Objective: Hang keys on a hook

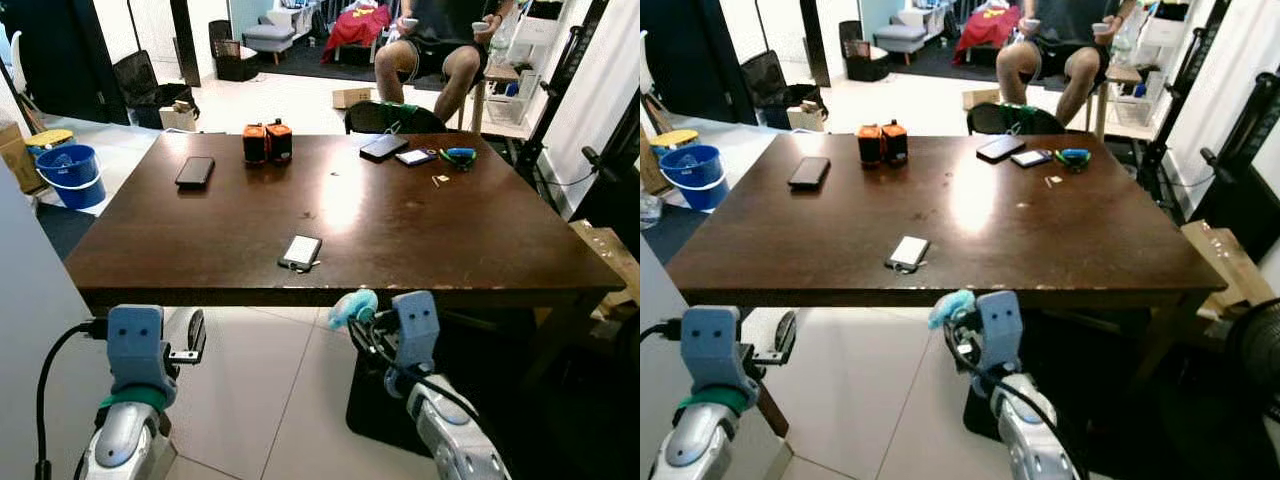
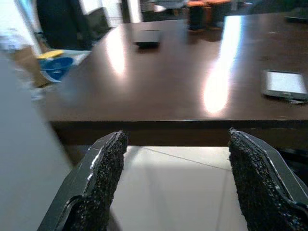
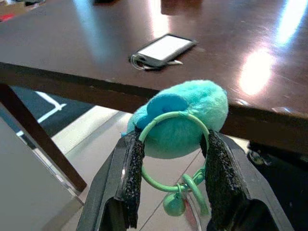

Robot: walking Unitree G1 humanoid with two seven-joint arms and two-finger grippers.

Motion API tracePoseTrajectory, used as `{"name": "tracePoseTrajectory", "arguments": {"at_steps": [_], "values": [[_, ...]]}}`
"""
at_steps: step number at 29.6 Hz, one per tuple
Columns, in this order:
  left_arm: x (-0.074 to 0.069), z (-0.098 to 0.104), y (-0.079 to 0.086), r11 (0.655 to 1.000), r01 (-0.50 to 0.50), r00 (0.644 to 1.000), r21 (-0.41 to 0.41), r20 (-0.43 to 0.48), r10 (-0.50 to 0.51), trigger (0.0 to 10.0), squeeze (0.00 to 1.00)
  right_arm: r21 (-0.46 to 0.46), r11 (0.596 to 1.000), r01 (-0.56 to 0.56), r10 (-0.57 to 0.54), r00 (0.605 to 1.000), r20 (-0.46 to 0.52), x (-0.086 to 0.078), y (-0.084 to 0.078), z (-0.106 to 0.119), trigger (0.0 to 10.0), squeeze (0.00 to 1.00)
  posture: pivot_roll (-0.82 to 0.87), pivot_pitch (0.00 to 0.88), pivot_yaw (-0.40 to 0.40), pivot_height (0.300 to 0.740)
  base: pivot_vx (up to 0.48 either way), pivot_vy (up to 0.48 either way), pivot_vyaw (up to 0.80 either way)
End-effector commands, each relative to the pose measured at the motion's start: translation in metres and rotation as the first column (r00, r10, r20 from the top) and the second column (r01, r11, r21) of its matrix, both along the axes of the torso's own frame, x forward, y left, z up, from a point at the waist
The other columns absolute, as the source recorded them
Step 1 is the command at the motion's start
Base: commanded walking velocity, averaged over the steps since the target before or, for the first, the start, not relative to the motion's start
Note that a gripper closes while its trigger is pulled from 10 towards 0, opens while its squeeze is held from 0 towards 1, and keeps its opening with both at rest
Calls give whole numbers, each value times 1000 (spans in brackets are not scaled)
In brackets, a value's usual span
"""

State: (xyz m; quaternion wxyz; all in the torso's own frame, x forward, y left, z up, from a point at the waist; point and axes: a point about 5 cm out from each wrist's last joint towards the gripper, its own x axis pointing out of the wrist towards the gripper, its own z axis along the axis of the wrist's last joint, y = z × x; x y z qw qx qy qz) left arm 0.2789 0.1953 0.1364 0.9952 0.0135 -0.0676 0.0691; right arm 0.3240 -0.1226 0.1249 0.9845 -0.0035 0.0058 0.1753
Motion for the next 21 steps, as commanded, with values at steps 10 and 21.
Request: {"name": "tracePoseTrajectory", "arguments": {"at_steps": [10, 21], "values": [[-17, -11, -5, 1000, 21, 999, 24, -27, -20, 10000, 0, -13, 1000, -18, 18, 1000, -8, -3, 5, -7, 10000, 0, -169, 0, 89, 740, 0, 0, 800], [-35, -23, 1, 999, -6, 997, 33, -72, 8, 10000, 0, -20, 1000, -13, 13, 1000, -14, -6, 2, -10, 10000, 0, -175, 0, 93, 740, 0, 0, 800]]}}
